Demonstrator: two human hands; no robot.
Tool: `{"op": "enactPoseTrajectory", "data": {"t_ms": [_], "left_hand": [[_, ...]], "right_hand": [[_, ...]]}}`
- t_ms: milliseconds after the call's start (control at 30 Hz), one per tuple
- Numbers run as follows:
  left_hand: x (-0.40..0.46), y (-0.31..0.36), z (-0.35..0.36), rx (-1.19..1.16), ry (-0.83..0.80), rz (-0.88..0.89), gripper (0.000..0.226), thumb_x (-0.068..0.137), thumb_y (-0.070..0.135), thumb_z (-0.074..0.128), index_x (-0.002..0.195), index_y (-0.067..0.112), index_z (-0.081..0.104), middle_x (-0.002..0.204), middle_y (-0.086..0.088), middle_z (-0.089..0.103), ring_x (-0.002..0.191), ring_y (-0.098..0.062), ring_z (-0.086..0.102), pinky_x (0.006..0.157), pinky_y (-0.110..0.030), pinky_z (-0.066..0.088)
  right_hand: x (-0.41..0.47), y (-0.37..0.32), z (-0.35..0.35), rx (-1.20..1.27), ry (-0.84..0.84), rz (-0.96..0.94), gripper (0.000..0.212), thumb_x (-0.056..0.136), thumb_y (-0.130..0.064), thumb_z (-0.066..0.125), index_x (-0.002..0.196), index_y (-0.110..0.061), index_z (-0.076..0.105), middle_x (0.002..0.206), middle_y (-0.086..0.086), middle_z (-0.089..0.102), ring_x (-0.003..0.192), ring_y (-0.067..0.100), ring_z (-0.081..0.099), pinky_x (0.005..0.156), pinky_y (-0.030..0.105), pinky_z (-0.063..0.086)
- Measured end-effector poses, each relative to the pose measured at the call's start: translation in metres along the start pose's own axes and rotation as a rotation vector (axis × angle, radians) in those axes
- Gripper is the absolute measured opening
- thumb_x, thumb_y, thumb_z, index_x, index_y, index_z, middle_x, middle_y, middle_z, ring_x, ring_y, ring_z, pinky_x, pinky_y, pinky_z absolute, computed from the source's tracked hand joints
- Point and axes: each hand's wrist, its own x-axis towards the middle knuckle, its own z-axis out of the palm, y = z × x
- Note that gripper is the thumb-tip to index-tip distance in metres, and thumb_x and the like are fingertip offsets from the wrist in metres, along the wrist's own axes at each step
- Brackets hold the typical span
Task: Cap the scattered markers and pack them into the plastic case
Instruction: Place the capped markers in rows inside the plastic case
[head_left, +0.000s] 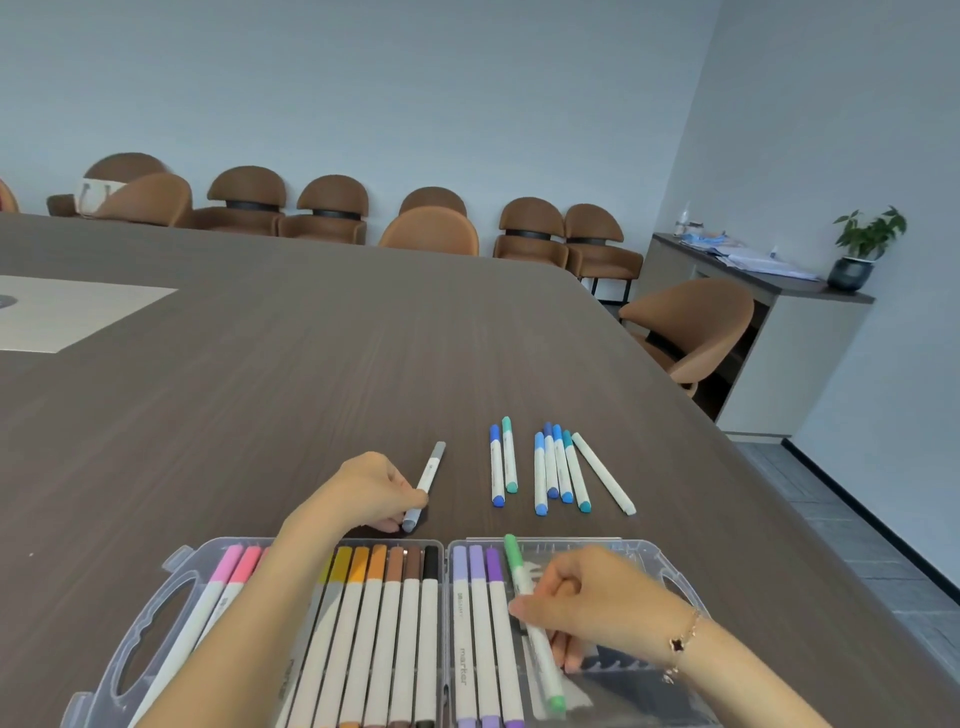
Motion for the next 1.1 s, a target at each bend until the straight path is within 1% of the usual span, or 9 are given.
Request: {"op": "enactPoseTrajectory", "data": {"t_ms": [233, 400, 533, 700, 767, 867, 967, 1033, 1100], "left_hand": [[-0.001, 0.003, 0.009, 0.018, -0.005, 0.099, 0.020, 0.087, 0.034, 0.064, 0.081, 0.016, 0.068, 0.078, 0.000, 0.068, 0.069, -0.009, 0.065, 0.067, -0.019, 0.054], [-0.002, 0.004, 0.011, 0.047, 0.017, 0.141, 0.021, 0.092, 0.033, 0.057, 0.078, 0.019, 0.062, 0.084, -0.001, 0.067, 0.072, -0.010, 0.062, 0.074, -0.026, 0.055], [-0.008, 0.010, 0.010, 0.142, 0.120, 0.286, 0.018, 0.084, 0.040, 0.067, 0.085, 0.023, 0.060, 0.075, 0.008, 0.054, 0.068, -0.006, 0.050, 0.056, -0.015, 0.037], [-0.018, 0.020, 0.012, 0.164, -0.091, 0.417, 0.032, 0.072, 0.053, 0.073, 0.078, 0.023, 0.061, 0.063, 0.011, 0.045, 0.057, -0.005, 0.042, 0.052, -0.016, 0.034], [-0.020, 0.022, 0.017, 0.206, -0.167, 0.428, 0.037, 0.069, 0.058, 0.072, 0.074, 0.023, 0.059, 0.059, 0.013, 0.044, 0.054, -0.004, 0.042, 0.051, -0.014, 0.033], [-0.021, 0.024, 0.025, 0.267, -0.194, 0.429, 0.042, 0.067, 0.061, 0.072, 0.071, 0.022, 0.057, 0.057, 0.013, 0.047, 0.051, -0.002, 0.043, 0.048, -0.012, 0.032], [-0.019, 0.021, 0.025, 0.225, -0.176, 0.433, 0.041, 0.070, 0.059, 0.071, 0.068, 0.021, 0.056, 0.055, 0.012, 0.045, 0.050, -0.003, 0.041, 0.049, -0.013, 0.031], [-0.015, 0.017, 0.019, 0.170, -0.132, 0.430, 0.037, 0.078, 0.054, 0.066, 0.068, 0.020, 0.056, 0.057, 0.010, 0.045, 0.053, -0.004, 0.042, 0.054, -0.017, 0.034], [-0.011, 0.012, 0.011, 0.156, -0.042, 0.414, 0.033, 0.086, 0.046, 0.060, 0.067, 0.020, 0.055, 0.061, 0.006, 0.047, 0.057, -0.006, 0.045, 0.058, -0.018, 0.037]], "right_hand": [[-0.001, 0.003, 0.017, -0.125, 0.193, -0.091, 0.032, 0.085, -0.044, 0.063, 0.068, -0.017, 0.059, 0.060, -0.005, 0.062, 0.044, -0.003, 0.052, 0.058, 0.012, 0.048], [0.000, 0.012, 0.024, -0.208, 0.320, -0.145, 0.031, 0.088, -0.044, 0.056, 0.074, -0.017, 0.059, 0.059, -0.008, 0.050, 0.053, 0.002, 0.046, 0.054, 0.011, 0.036], [0.003, 0.016, 0.024, -0.212, 0.295, -0.196, 0.035, 0.088, -0.046, 0.056, 0.068, -0.018, 0.055, 0.058, -0.007, 0.048, 0.054, 0.002, 0.045, 0.055, 0.012, 0.036], [0.003, 0.020, 0.026, -0.325, 0.299, -0.323, 0.045, 0.091, -0.047, 0.051, 0.071, -0.008, 0.054, 0.060, -0.005, 0.042, 0.057, 0.007, 0.040, 0.054, 0.011, 0.030], [0.002, 0.020, 0.028, -0.447, 0.317, -0.401, 0.045, 0.094, -0.049, 0.045, 0.072, -0.011, 0.052, 0.063, -0.005, 0.045, 0.065, 0.008, 0.042, 0.058, 0.011, 0.027], [-0.002, 0.019, 0.031, -0.582, 0.283, -0.456, 0.042, 0.097, -0.051, 0.036, 0.074, -0.019, 0.051, 0.069, -0.009, 0.050, 0.069, 0.008, 0.042, 0.074, 0.022, 0.034], [0.004, 0.014, 0.013, -0.479, 0.219, -0.386, 0.051, 0.095, -0.051, 0.041, 0.073, -0.007, 0.056, 0.064, 0.001, 0.048, 0.059, 0.011, 0.042, 0.064, 0.025, 0.038], [0.027, 0.003, -0.011, -0.308, 0.340, -0.343, 0.049, 0.095, -0.046, 0.045, 0.072, -0.004, 0.056, 0.059, 0.001, 0.043, 0.052, 0.009, 0.039, 0.059, 0.025, 0.042], [0.066, -0.010, -0.040, -0.294, 0.491, -0.275, 0.035, 0.095, -0.040, 0.047, 0.080, -0.011, 0.059, 0.064, 0.001, 0.052, 0.059, 0.009, 0.050, 0.065, 0.023, 0.048]]}}
